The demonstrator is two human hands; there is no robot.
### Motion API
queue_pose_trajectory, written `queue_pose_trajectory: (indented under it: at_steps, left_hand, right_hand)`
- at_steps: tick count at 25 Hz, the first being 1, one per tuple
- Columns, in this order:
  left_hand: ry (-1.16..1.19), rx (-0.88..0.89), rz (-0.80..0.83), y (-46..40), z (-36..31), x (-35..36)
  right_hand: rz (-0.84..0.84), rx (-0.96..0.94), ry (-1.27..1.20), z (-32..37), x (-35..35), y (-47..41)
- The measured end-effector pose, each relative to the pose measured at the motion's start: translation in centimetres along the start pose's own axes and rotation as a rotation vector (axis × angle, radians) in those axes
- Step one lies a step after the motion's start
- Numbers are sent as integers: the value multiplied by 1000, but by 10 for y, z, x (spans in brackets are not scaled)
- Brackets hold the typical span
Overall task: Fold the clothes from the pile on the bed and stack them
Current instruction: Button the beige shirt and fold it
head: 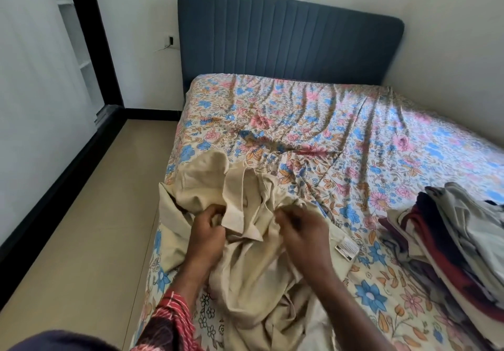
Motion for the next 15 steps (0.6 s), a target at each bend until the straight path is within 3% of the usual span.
queue_pose_trajectory:
  at_steps: [2,5,7,9,12,15]
  left_hand:
    - [142,-47,-69,0,7,-15]
    - [221,-70,-195,11,2,-43]
    - [-207,48,-294,23,-16,-57]
    - [-711,244,-462,37,-42,-60]
    - [-912,427,-465,39,-60,-38]
    - [-975,437,-366,35,-48,-21]
  right_hand:
    - [-83,-1,60,8,-6,-42]
    - [201,76,105,12,32,-80]
    - [338,74,297,17,60,-78]
    - [357,1,533,24,81,-66]
    - [306,9,607,28,93,-48]
    - [99,-22,540,39,72,-47]
Point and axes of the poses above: each hand's wrist, its own y-axis away from the middle knuckle, its own x-axis out of the palm, z = x × y, the point moved 9 cm from there along -y, towards the middle knuckle, and after that the axes turned 9 degrees about y, right-handed, at the moved point
